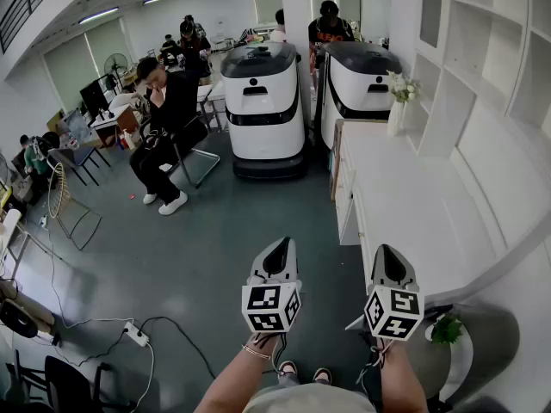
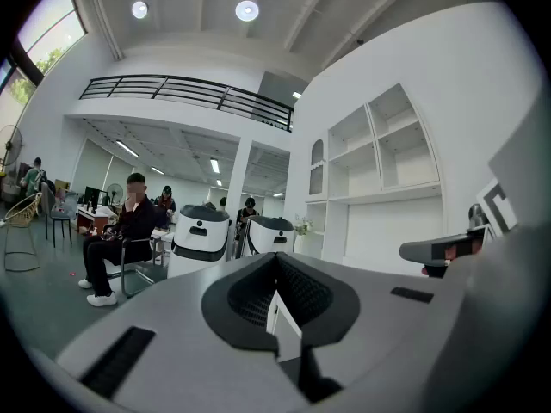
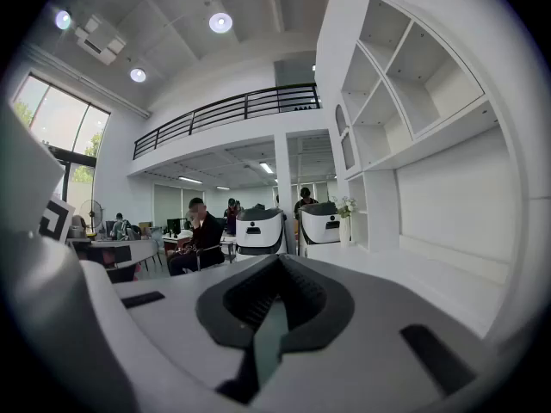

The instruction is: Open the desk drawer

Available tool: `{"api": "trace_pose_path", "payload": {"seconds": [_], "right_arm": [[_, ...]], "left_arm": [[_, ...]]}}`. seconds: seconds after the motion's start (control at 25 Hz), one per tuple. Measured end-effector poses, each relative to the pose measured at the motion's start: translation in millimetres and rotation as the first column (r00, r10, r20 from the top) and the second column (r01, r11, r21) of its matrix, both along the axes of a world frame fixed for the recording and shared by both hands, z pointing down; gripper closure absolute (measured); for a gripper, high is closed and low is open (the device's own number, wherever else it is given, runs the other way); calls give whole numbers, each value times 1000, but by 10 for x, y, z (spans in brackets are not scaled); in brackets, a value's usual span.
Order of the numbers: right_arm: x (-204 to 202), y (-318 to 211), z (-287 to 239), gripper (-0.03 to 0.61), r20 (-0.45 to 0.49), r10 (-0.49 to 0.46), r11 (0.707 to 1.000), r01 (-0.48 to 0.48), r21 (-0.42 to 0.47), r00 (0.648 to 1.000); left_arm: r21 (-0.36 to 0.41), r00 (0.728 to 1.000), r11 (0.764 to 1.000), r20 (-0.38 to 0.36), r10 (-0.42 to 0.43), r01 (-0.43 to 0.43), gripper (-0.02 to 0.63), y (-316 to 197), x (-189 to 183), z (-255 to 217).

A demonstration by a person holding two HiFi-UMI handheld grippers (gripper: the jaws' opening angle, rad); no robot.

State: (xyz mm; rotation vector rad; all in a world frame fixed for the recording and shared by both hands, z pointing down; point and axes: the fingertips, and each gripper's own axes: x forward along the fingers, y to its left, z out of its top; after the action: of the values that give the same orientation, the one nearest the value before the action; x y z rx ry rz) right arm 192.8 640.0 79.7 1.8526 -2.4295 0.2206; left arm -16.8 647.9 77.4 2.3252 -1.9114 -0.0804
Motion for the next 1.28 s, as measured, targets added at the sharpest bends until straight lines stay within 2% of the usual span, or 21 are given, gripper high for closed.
{"api": "trace_pose_path", "payload": {"seconds": [0.4,0.72,0.76,0.84,1.28], "right_arm": [[-16,30,16,572,24,16,1000,-16,4,1000],[36,44,66,572,36,36,999,-36,-12,999],[39,45,78,572,35,38,999,-38,-15,999],[33,53,102,572,35,43,999,-42,-20,998],[-158,-14,157,572,38,90,996,-89,-30,995]], "left_arm": [[-6,1000,1000,14,11,-11,597,1,-24,36],[-62,999,997,-24,48,-49,594,-9,-5,173],[-63,998,996,-24,54,-55,584,-9,-2,179],[-64,997,995,-30,68,-70,515,-4,-8,186],[-53,994,993,-12,107,-108,460,-119,-321,196]]}}
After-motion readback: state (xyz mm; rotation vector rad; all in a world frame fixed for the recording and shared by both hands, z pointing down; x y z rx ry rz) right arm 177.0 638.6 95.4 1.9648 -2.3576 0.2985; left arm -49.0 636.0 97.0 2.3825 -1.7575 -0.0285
